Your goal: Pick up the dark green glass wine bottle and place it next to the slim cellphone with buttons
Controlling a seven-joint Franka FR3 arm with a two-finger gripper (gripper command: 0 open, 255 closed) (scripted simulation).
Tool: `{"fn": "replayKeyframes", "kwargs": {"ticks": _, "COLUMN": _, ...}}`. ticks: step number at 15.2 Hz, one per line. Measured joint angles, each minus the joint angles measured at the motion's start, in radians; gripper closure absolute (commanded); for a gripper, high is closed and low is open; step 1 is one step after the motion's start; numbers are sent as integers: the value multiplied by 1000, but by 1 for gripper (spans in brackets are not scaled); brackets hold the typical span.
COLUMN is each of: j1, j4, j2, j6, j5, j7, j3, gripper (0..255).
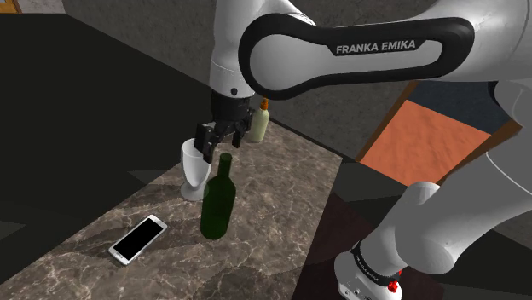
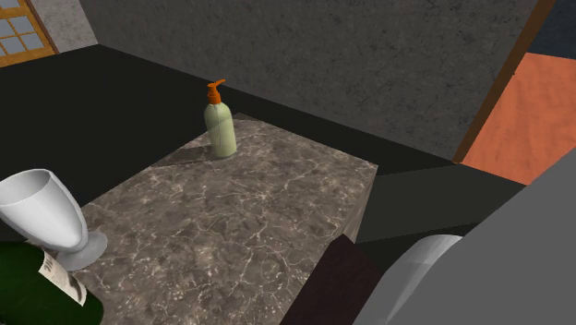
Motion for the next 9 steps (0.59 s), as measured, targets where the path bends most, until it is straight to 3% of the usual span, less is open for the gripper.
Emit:
{"fn": "replayKeyframes", "kwargs": {"ticks": 3, "j1": -4, "j4": 64, "j2": -7, "j6": -71, "j5": -1, "j7": -3, "j3": -6, "gripper": 0}}
{"fn": "replayKeyframes", "kwargs": {"ticks": 9, "j1": -4, "j4": 82, "j2": -8, "j6": -91, "j5": -1, "j7": -2, "j3": -6, "gripper": 0}}
